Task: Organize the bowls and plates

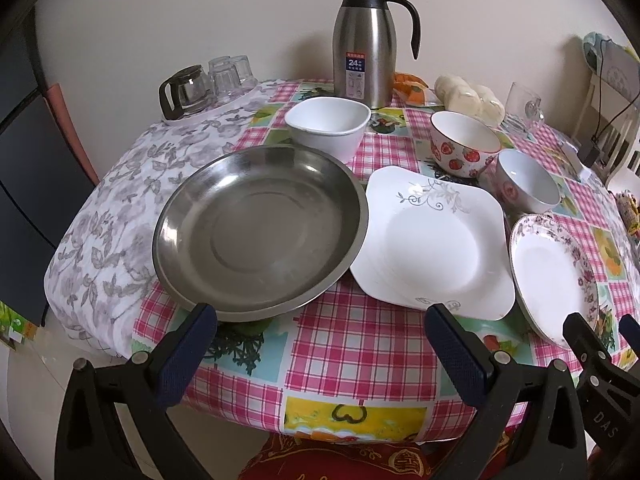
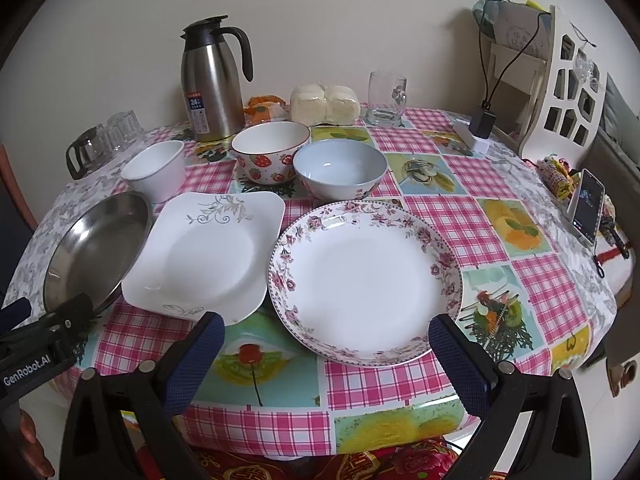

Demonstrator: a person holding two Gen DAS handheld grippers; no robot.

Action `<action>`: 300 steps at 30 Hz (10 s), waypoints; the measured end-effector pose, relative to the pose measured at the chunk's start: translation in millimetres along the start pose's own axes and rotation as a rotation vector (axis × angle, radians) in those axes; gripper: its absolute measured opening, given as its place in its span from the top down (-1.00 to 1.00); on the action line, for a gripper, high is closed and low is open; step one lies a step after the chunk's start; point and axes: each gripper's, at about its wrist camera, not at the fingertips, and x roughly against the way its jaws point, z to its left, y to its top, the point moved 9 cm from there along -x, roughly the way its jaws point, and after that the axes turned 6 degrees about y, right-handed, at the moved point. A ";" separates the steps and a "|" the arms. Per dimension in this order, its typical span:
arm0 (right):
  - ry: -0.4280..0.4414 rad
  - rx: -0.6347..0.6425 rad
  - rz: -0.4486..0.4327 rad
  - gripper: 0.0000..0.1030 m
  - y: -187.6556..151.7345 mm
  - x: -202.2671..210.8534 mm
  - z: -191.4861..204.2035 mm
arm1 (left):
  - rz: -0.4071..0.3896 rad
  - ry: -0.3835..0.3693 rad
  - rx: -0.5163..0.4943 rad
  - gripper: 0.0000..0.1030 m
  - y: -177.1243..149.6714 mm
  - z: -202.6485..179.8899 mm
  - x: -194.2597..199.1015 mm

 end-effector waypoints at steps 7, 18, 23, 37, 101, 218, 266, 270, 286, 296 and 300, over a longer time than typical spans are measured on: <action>-0.006 0.001 -0.008 -1.00 1.3 2.5 -0.7 | -0.001 0.000 -0.001 -1.00 1.0 -0.1 2.4; -0.012 -0.005 -0.019 -1.00 3.1 6.5 -2.2 | -0.003 0.005 -0.003 -1.00 1.0 0.6 6.6; -0.012 -0.004 -0.021 -1.00 3.6 8.0 -1.6 | -0.003 0.005 -0.003 -1.00 1.0 0.7 6.5; -0.011 -0.003 -0.024 -1.00 4.6 10.1 -1.0 | -0.007 0.008 -0.006 -1.00 0.5 2.1 10.6; 0.059 0.056 0.009 -1.00 86.7 -87.4 76.9 | 0.033 0.068 0.333 -1.00 94.0 87.5 -92.1; 0.426 0.217 -0.078 0.40 73.1 -40.2 183.9 | -0.038 -0.041 0.572 0.60 87.2 159.3 -56.3; 0.278 0.074 -0.073 0.39 80.3 -18.3 17.2 | 0.047 -0.177 0.269 0.60 81.8 -7.3 -42.9; 0.269 0.089 -0.036 0.39 73.2 -28.8 22.8 | 0.086 -0.169 0.268 0.60 75.8 -6.4 -52.1; 0.237 0.072 0.111 0.39 49.2 -62.9 21.7 | 0.189 -0.152 0.255 0.60 58.5 -9.8 -80.3; 0.215 0.109 0.153 0.39 39.9 -75.3 28.3 | 0.215 -0.133 0.260 0.58 54.8 -6.8 -90.3; 0.207 0.120 0.167 0.38 36.7 -79.8 30.1 | 0.236 -0.124 0.261 0.58 51.7 -6.0 -95.4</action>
